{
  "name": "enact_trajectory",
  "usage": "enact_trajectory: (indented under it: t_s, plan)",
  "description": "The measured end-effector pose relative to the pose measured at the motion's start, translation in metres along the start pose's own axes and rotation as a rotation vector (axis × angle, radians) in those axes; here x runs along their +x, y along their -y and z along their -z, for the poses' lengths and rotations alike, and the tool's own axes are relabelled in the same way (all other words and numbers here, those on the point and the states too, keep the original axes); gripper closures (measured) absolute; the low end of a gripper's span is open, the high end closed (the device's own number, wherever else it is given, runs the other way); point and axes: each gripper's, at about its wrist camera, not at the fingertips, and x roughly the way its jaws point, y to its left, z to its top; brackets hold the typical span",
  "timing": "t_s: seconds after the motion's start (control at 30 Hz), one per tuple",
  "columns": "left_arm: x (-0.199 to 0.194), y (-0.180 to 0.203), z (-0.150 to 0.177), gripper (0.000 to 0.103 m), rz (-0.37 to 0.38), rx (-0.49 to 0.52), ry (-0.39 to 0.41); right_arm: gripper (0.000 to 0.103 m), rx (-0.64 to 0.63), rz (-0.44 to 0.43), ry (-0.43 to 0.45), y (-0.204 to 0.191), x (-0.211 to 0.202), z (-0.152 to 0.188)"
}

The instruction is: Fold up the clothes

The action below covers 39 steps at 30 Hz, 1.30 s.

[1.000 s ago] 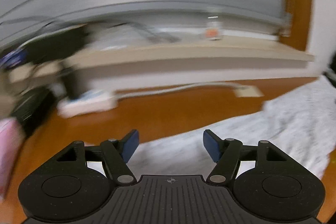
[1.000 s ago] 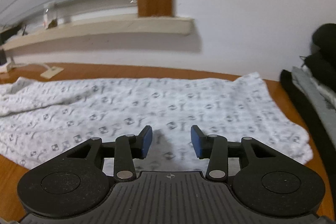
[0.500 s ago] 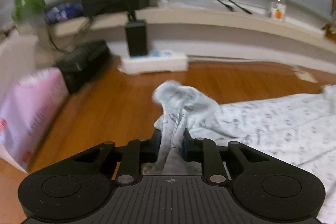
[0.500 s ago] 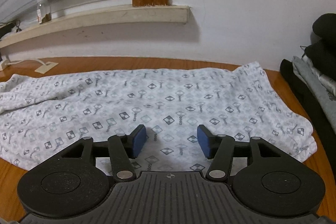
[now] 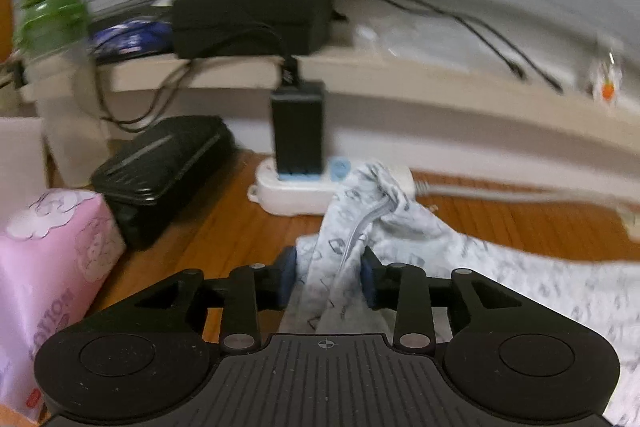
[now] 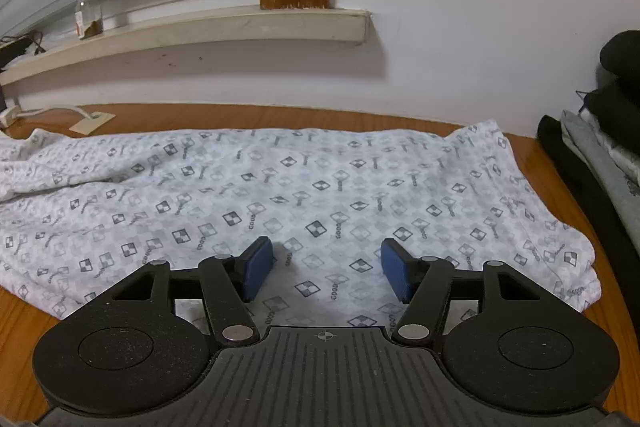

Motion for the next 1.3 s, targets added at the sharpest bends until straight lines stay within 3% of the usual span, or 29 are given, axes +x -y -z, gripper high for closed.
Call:
enact_trajectory:
  t_s: [0.1,0.17,0.2,0.3,0.6,0.8,0.93,1.1,1.3]
  plan:
    - [-0.006,-0.007,-0.001,0.065,-0.009,-0.044,0.018,0.042,0.005,-0.004,-0.001,0.001,0.0,0.0]
    - [-0.012,-0.01,-0.001,0.053,-0.028,-0.057,0.03,0.042,0.004,-0.004,-0.002,0.001,0.001,-0.001]
    - [-0.015,-0.013,-0.001,0.042,-0.041,-0.07,0.039,0.042,0.004,-0.004,-0.002,0.001,0.001,-0.001]
    - [-0.022,-0.022,-0.003,0.04,-0.041,-0.109,0.041,0.042,0.003,-0.006,-0.002,0.002,0.001,-0.001]
    - [-0.041,-0.017,0.001,0.027,-0.076,0.009,0.011,0.038,0.0,0.006,0.0,0.001,0.001,-0.001]
    - [-0.061,-0.009,0.016,0.024,-0.045,0.146,-0.057,0.038,-0.053,0.022,0.015,-0.007,-0.001,-0.001]
    - [-0.076,-0.017,0.022,0.023,-0.082,0.18,-0.068,0.038,-0.061,0.017,0.032,-0.015,-0.005,0.0]
    - [-0.099,-0.016,0.021,0.023,-0.005,0.119,-0.025,0.038,-0.094,-0.071,0.068,-0.046,-0.017,-0.004]
    - [-0.122,0.039,0.026,0.023,0.08,0.175,0.045,0.039,-0.168,-0.241,0.104,-0.116,-0.029,-0.01]
